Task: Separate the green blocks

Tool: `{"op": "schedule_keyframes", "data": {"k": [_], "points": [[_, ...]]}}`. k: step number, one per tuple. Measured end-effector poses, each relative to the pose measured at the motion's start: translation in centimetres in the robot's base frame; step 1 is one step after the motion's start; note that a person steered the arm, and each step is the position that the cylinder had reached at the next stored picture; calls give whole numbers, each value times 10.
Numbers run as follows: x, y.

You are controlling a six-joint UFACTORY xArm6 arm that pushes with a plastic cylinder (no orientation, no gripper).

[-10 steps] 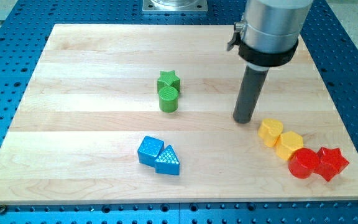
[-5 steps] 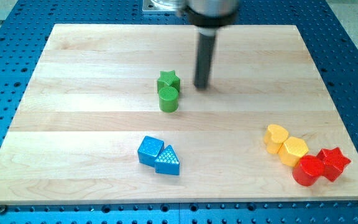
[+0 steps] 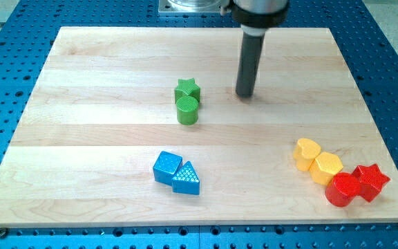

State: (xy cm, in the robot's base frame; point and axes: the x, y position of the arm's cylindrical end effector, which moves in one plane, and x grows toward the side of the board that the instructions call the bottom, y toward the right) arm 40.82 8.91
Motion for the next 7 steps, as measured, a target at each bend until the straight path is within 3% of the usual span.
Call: {"op": "schedule_keyframes", "data": {"k": [2,3,4,5,7], "points": [[20,-126],[20,-125],[18,-66],[-25,-85],[-35,-284]]}}
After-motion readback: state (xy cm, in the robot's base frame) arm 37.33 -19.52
